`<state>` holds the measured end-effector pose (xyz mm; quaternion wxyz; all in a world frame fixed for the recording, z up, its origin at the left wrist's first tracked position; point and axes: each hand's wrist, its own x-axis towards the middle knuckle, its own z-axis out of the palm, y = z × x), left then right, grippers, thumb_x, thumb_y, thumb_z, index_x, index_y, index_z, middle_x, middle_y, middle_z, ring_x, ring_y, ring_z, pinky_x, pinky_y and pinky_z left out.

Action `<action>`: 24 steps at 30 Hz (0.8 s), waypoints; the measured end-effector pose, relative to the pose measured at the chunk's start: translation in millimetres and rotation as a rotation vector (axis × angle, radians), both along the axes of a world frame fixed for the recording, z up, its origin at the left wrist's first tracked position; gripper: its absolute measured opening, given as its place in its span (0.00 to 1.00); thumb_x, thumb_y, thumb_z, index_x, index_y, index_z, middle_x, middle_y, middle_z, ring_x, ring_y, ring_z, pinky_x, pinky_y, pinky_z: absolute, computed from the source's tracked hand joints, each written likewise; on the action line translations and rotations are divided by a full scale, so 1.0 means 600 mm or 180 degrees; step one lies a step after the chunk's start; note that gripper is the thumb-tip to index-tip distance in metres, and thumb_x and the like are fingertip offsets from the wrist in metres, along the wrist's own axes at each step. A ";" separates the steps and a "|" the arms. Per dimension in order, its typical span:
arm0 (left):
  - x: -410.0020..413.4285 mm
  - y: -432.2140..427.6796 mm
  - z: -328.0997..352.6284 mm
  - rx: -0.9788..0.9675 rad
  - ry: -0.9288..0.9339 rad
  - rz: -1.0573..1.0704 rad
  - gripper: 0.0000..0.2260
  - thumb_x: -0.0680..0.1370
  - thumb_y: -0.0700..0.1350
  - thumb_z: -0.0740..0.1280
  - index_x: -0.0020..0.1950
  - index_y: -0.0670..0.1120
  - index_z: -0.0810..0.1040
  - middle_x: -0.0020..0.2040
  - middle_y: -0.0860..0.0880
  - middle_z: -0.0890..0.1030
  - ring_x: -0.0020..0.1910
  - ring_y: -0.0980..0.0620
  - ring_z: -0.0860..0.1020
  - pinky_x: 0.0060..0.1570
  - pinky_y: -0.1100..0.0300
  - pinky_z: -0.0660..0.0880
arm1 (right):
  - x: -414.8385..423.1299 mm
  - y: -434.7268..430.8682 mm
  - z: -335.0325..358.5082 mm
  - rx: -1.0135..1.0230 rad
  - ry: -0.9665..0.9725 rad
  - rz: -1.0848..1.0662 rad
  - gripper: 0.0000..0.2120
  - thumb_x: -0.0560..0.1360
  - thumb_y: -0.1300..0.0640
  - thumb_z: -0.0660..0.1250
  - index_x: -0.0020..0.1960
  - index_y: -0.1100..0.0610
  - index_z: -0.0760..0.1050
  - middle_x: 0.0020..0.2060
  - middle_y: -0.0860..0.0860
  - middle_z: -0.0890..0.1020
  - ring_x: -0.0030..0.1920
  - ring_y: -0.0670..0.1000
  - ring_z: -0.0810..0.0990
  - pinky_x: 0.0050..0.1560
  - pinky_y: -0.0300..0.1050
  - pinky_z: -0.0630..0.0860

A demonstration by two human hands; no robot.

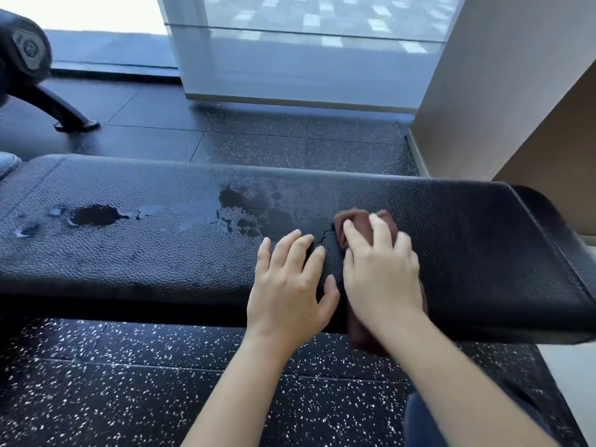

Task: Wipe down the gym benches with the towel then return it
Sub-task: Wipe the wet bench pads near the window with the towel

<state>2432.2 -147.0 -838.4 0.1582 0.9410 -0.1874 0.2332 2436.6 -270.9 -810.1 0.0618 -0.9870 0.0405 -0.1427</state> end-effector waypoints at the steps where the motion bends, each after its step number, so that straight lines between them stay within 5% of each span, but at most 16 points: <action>1: -0.001 0.000 0.002 -0.0004 0.0007 0.0005 0.18 0.72 0.49 0.60 0.52 0.41 0.82 0.55 0.42 0.80 0.59 0.42 0.76 0.62 0.39 0.67 | 0.041 0.000 0.003 0.0000 0.0094 0.0017 0.20 0.75 0.56 0.61 0.67 0.50 0.69 0.68 0.58 0.67 0.58 0.64 0.69 0.56 0.57 0.69; 7: -0.013 0.024 0.010 -0.0097 -0.0108 0.0027 0.16 0.72 0.49 0.61 0.51 0.41 0.82 0.56 0.41 0.80 0.60 0.41 0.75 0.62 0.37 0.65 | 0.206 0.017 0.034 0.0154 0.0770 -0.0047 0.18 0.78 0.57 0.53 0.68 0.51 0.65 0.70 0.58 0.61 0.64 0.64 0.62 0.65 0.57 0.61; 14: 0.008 0.115 -0.002 -0.0072 -0.0237 -0.0138 0.16 0.72 0.49 0.61 0.53 0.42 0.81 0.58 0.42 0.79 0.61 0.41 0.74 0.63 0.38 0.63 | -0.021 0.074 -0.005 0.0264 -0.0229 0.0061 0.17 0.72 0.58 0.68 0.61 0.53 0.76 0.63 0.60 0.74 0.49 0.65 0.74 0.46 0.58 0.75; 20: 0.017 0.135 0.000 0.0038 -0.0044 -0.0282 0.17 0.73 0.49 0.60 0.53 0.42 0.81 0.57 0.41 0.79 0.61 0.41 0.74 0.63 0.37 0.63 | 0.152 0.073 0.024 0.0292 0.0504 -0.0301 0.20 0.79 0.55 0.53 0.70 0.48 0.65 0.73 0.55 0.59 0.65 0.64 0.62 0.66 0.56 0.61; 24: 0.017 0.137 -0.004 -0.0129 -0.0017 -0.0248 0.16 0.72 0.48 0.60 0.53 0.42 0.81 0.57 0.41 0.79 0.60 0.40 0.75 0.62 0.38 0.64 | 0.192 0.088 0.024 0.0160 0.0686 -0.0535 0.19 0.79 0.57 0.53 0.69 0.50 0.64 0.71 0.56 0.60 0.64 0.64 0.62 0.64 0.55 0.61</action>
